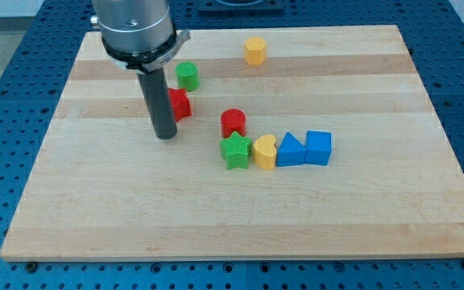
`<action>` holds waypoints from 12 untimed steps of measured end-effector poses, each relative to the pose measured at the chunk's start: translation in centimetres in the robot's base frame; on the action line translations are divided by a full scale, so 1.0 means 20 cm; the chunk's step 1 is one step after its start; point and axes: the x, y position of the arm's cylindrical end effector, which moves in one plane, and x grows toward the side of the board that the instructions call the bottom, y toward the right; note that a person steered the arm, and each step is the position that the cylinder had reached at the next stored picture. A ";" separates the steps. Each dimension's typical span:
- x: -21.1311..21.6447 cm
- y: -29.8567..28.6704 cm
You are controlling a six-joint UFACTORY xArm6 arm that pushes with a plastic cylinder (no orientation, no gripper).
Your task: Place the red star between the red circle and green circle
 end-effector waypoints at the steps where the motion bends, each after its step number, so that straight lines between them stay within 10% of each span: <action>1: -0.01 -0.07; 12: -0.28 -0.03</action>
